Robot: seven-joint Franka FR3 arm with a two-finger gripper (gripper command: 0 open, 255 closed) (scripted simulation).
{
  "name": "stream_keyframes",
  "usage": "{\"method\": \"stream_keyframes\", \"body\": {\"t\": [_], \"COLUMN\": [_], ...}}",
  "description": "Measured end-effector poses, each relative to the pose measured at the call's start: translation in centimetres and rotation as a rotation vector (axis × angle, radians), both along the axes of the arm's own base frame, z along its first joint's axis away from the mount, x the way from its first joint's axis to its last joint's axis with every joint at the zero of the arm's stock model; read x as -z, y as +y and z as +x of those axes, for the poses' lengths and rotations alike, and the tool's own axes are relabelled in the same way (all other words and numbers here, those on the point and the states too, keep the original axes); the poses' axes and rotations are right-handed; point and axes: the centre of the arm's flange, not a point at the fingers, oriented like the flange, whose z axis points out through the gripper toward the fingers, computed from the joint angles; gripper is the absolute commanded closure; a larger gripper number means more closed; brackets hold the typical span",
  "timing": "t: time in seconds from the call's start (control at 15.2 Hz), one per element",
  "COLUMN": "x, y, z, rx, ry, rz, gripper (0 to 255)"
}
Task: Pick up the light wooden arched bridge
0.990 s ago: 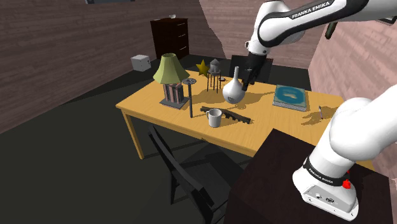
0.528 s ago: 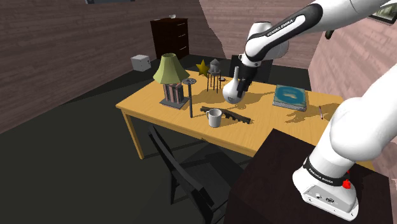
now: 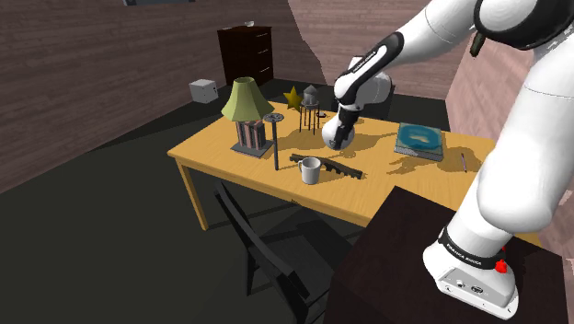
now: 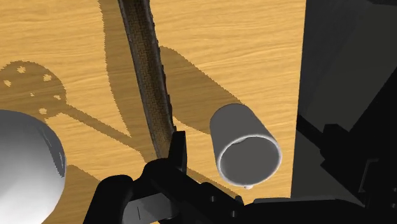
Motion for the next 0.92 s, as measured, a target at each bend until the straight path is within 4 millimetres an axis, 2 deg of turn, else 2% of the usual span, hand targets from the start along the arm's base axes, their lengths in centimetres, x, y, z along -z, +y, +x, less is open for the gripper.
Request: {"method": "stream_keyframes", "body": {"t": [0.73,0.92], "x": [11.1,13.5], "y": [-5.0,-6.0], "z": [8.5,10.1], "rx": [-0.085,-0.103], "ry": [-0.012,-0.014], "rz": [-0.002,-0.002], "gripper": [0,0]}}
